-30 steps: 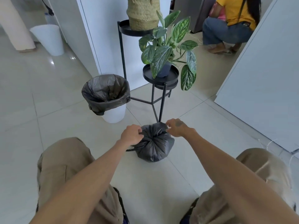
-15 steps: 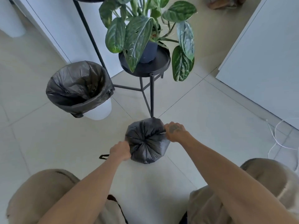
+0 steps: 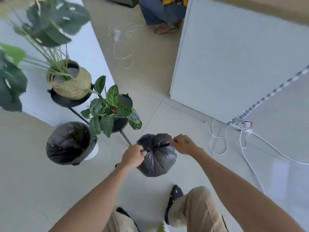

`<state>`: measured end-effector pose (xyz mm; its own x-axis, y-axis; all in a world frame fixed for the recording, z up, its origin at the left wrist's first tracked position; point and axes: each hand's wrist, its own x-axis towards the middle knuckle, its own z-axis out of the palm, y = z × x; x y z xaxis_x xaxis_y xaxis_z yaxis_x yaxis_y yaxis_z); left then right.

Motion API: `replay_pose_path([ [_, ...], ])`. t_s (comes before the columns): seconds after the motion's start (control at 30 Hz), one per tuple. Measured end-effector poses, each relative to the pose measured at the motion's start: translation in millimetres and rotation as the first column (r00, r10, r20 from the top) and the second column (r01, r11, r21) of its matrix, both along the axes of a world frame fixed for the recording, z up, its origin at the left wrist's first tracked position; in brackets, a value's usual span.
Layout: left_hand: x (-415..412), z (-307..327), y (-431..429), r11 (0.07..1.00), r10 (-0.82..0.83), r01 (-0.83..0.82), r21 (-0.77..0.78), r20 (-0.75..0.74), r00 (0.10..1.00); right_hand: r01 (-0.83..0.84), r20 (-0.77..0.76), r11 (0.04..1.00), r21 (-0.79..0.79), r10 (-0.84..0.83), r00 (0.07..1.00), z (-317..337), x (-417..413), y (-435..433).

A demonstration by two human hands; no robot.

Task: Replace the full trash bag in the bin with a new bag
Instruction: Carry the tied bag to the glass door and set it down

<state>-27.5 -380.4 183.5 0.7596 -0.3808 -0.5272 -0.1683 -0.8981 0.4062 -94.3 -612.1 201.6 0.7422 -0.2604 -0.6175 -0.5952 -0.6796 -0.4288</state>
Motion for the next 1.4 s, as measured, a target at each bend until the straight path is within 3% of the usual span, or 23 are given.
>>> replay_pose_path([
  [0.1, -5, 100, -48, 0.993, -0.104, 0.105, -0.057, 0.011, 0.995, 0.248, 0.051, 0.967, 0.062, -0.252, 0.967, 94, -41, -35],
  [0.23, -20, 207, -105, 0.963, -0.223, 0.227, -0.145, 0.040, 0.974, 0.517, 0.151, 0.843, 0.150, -0.536, 0.830, 197, -106, -67],
  [0.3, -26, 241, -130, 0.948, -0.250, 0.251, -0.193, 0.034, 0.968, 0.587, 0.173, 0.791, 0.171, -0.611, 0.773, 229, -134, -78],
  [0.53, -73, 328, -262, 0.811, -0.507, 0.522, -0.265, 0.128, 0.852, 0.836, 0.257, 0.500, 0.226, -0.858, 0.444, 315, -256, -146],
  [0.87, -251, 404, -487, 0.543, -0.765, 0.765, -0.347, 0.172, 0.621, 0.907, 0.348, 0.146, 0.395, -0.938, -0.001, 383, -453, -277],
  [1.4, -561, 467, -808, 0.275, -0.906, 0.815, -0.510, 0.145, 0.397, 0.889, 0.448, -0.200, 0.411, -0.805, -0.388, 445, -741, -496],
])
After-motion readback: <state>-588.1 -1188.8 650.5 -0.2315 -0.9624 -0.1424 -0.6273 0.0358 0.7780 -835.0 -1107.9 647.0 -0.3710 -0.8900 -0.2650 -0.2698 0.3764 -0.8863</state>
